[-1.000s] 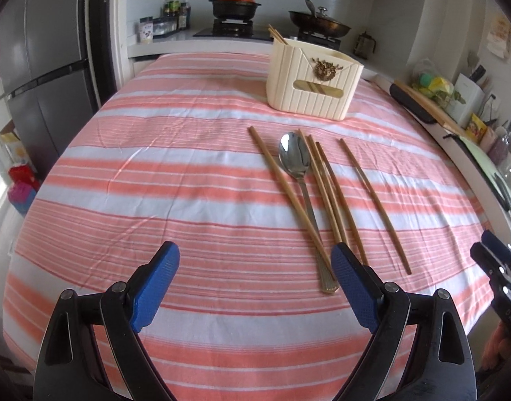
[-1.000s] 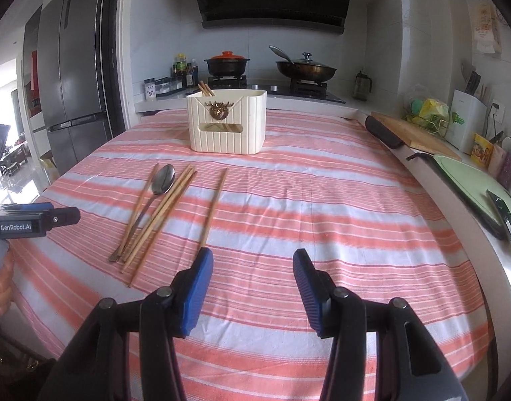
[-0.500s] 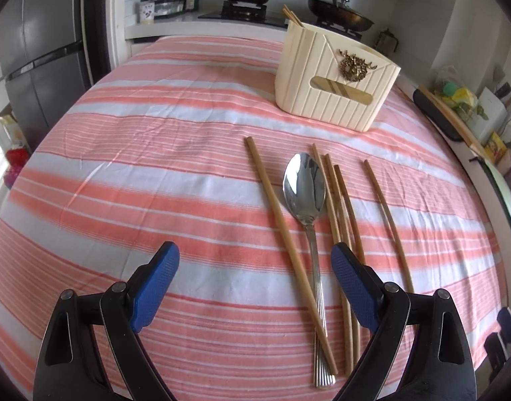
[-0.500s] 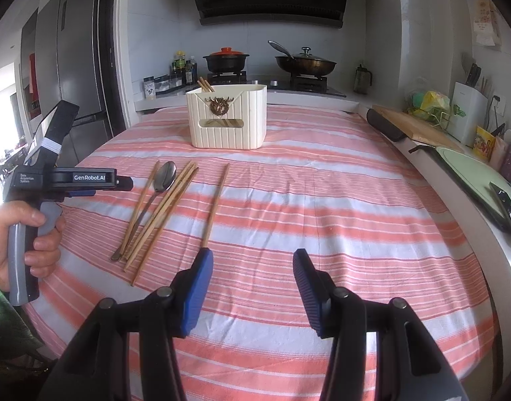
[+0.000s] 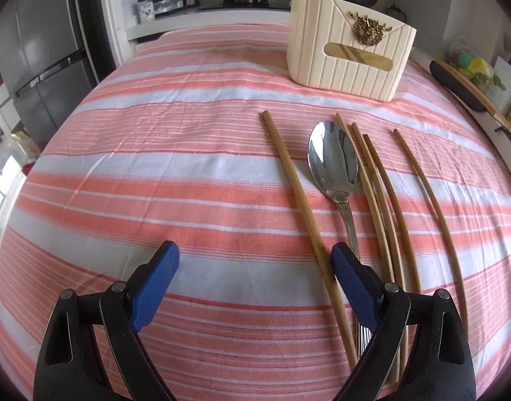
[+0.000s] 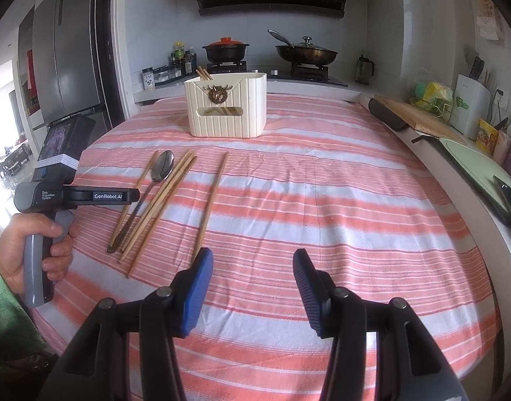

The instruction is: Organize utensils

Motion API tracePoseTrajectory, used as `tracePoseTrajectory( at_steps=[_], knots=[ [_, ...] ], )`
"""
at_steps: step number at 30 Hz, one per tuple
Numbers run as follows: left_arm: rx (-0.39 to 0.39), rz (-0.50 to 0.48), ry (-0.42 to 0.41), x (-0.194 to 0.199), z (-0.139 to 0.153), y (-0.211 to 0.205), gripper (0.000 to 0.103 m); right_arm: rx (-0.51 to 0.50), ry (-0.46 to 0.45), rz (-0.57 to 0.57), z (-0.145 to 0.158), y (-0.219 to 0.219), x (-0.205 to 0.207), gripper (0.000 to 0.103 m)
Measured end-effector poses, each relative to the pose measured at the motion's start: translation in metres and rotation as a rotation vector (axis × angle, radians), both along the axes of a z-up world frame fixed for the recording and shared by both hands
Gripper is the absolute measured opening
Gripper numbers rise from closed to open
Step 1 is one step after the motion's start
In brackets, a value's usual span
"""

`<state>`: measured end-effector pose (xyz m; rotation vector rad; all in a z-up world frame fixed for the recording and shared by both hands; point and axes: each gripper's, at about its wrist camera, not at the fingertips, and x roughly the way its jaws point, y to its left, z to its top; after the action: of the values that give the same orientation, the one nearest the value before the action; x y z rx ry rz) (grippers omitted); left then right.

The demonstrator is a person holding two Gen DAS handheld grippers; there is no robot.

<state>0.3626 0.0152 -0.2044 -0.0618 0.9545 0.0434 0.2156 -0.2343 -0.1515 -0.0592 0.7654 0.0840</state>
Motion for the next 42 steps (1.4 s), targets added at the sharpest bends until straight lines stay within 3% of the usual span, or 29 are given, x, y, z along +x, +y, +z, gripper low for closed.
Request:
tracePoseTrajectory(
  at_steps=[4,7,10,12,13,15,16,18,25,31,34,36,37,39,42],
  knots=[
    [-0.009,-0.022,0.001,-0.003,0.000,0.000,0.090,0.000,0.051,0.033,-0.007,0.008,0.021,0.051],
    [0.017,-0.051,-0.002,-0.003,0.001,-0.005,0.081,0.006,0.102,0.067,-0.016,0.017,0.044,0.051],
    [0.035,-0.080,-0.008,-0.005,0.003,-0.011,0.064,0.005,0.156,0.102,-0.028,0.030,0.071,0.051],
    [0.041,-0.102,-0.013,-0.006,0.005,-0.015,0.039,-0.013,0.185,0.109,-0.037,0.038,0.088,0.051],
    [0.048,-0.106,-0.015,-0.007,0.006,-0.017,0.034,-0.022,0.197,0.113,-0.042,0.042,0.094,0.048],
    [0.073,-0.107,-0.022,-0.008,0.006,-0.019,0.016,-0.038,0.215,0.121,-0.049,0.048,0.104,0.030],
    [0.082,-0.107,-0.026,-0.009,0.006,-0.019,0.011,-0.040,0.226,0.125,-0.052,0.050,0.107,0.018],
    [0.086,-0.102,-0.029,-0.010,0.005,-0.018,0.006,-0.062,0.212,0.116,-0.053,0.051,0.107,0.008],
    [0.074,-0.059,-0.019,-0.023,0.006,-0.008,0.005,-0.085,0.192,-0.007,-0.049,0.023,0.089,0.006],
    [0.079,-0.080,-0.010,-0.054,0.008,0.011,0.005,-0.119,0.219,-0.082,-0.045,-0.009,0.056,0.006],
    [0.043,-0.090,-0.005,-0.064,0.009,0.022,0.007,-0.106,0.223,-0.098,-0.042,-0.018,0.043,0.007],
    [0.007,-0.097,-0.002,-0.067,0.009,0.027,0.024,-0.092,0.231,-0.101,-0.042,-0.020,0.039,0.011],
    [-0.004,-0.101,-0.004,-0.068,0.009,0.028,0.030,-0.085,0.231,-0.099,-0.042,-0.021,0.039,0.020],
    [-0.009,-0.096,-0.008,-0.067,0.009,0.030,0.054,-0.074,0.221,-0.108,-0.042,-0.021,0.038,0.033],
    [0.000,-0.098,0.000,-0.064,0.007,0.029,0.065,-0.068,0.220,-0.104,-0.042,-0.019,0.039,0.034]
  ],
)
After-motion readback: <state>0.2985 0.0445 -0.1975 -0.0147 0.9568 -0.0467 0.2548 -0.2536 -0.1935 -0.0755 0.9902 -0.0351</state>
